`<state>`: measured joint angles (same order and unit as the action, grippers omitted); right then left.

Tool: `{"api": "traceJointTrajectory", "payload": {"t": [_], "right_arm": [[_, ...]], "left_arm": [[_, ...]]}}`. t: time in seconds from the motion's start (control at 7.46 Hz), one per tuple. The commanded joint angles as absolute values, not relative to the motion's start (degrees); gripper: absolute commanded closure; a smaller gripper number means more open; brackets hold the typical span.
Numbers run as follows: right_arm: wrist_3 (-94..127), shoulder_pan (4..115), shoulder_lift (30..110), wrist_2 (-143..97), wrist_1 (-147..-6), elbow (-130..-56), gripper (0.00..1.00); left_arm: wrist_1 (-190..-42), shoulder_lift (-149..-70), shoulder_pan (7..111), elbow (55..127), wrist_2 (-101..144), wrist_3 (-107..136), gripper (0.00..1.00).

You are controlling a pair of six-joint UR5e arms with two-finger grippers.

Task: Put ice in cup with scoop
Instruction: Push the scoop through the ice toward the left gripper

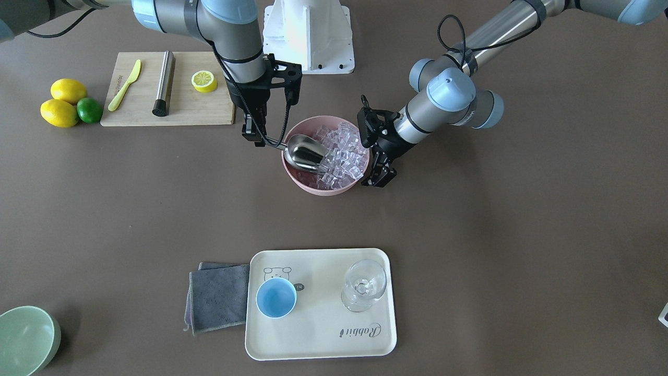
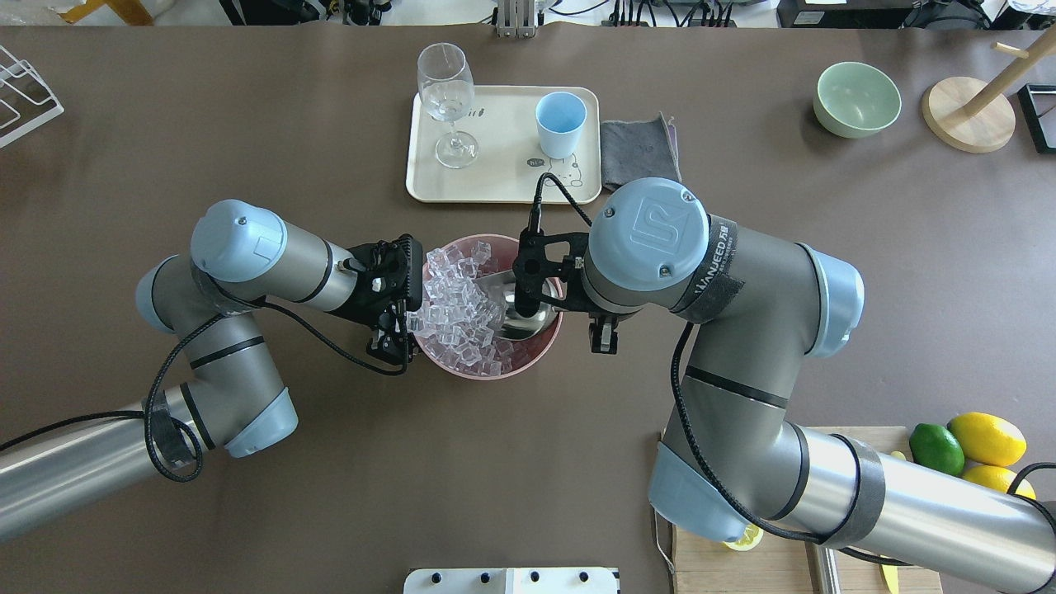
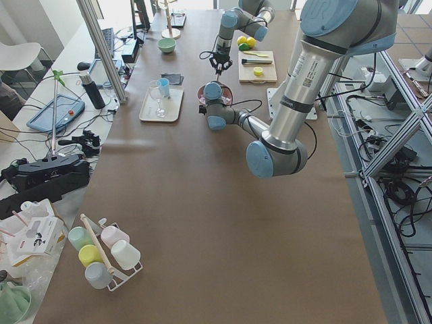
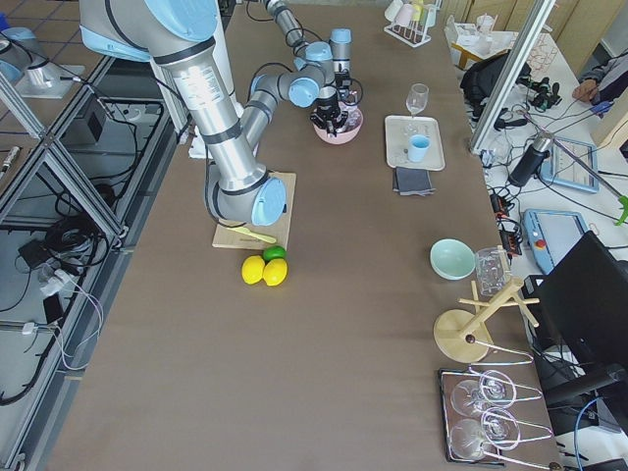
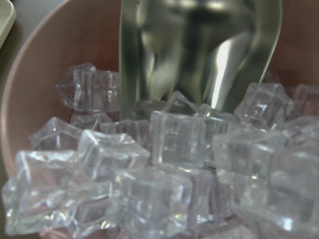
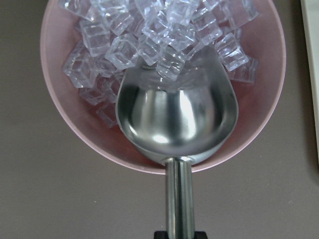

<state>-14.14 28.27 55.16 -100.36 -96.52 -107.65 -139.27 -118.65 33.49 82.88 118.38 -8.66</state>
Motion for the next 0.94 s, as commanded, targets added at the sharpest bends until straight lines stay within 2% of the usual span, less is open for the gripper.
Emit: {"api": "traceJointTrajectory", "payload": {"t": [0.0,0.8], "right_arm": [[-13.1,28.47,56.51,-102.39,-94.75,-109.85,1.0],[-5.02,31.28,59.94,-107.75,-85.97,-110.3,1.0]], "left_arm": [[-139.22,-118.65,33.49,82.88,118.3,-8.61,0.01],[-139.31,-118.57,33.49,82.88,118.3,-8.61,0.01]]}}
